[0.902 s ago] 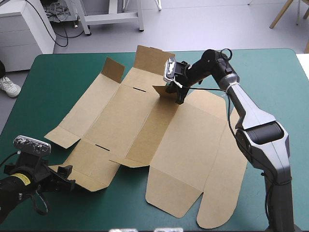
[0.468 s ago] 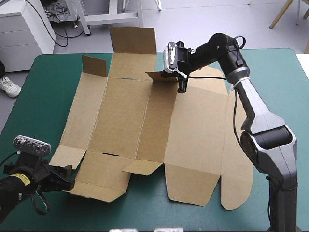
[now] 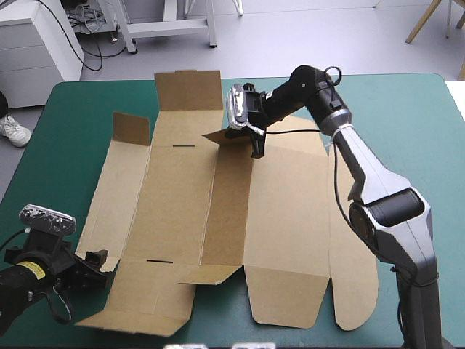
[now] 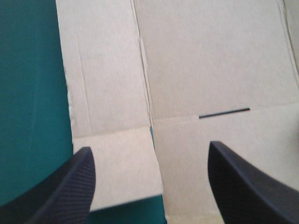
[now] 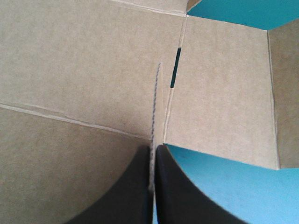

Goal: Fold the box

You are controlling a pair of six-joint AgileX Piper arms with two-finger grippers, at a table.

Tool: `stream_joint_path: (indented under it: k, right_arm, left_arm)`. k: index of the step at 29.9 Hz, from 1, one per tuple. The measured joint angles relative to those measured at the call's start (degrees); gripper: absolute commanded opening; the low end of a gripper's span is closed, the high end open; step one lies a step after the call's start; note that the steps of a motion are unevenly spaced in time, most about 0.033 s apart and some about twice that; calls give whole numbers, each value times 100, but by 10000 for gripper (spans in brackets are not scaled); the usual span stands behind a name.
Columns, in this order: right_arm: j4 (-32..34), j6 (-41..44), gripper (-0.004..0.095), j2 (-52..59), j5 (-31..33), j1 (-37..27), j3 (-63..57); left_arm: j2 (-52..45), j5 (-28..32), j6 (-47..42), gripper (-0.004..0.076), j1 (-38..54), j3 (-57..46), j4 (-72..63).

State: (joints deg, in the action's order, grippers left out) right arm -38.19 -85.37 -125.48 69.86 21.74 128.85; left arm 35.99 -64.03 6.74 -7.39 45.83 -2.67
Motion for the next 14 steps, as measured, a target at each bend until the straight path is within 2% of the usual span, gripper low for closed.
stream_joint_path:
  k: [5, 9, 11, 14]
  right_arm:
    - [106, -45, -17, -183, -64, 270, -166]
    - [213, 281, 7, -195, -403, 284, -166]
    - [330, 462, 81, -195, -536, 284, -166]
    - [506, 747, 278, -195, -592, 284, -166]
  left_arm:
    - [0, -39, 0, 485, 0, 25, 69]
    - [0, -66, 0, 485, 0, 81, 69]
    - [0, -80, 0, 485, 0, 85, 71]
    - [0, -93, 0, 485, 0, 95, 76]
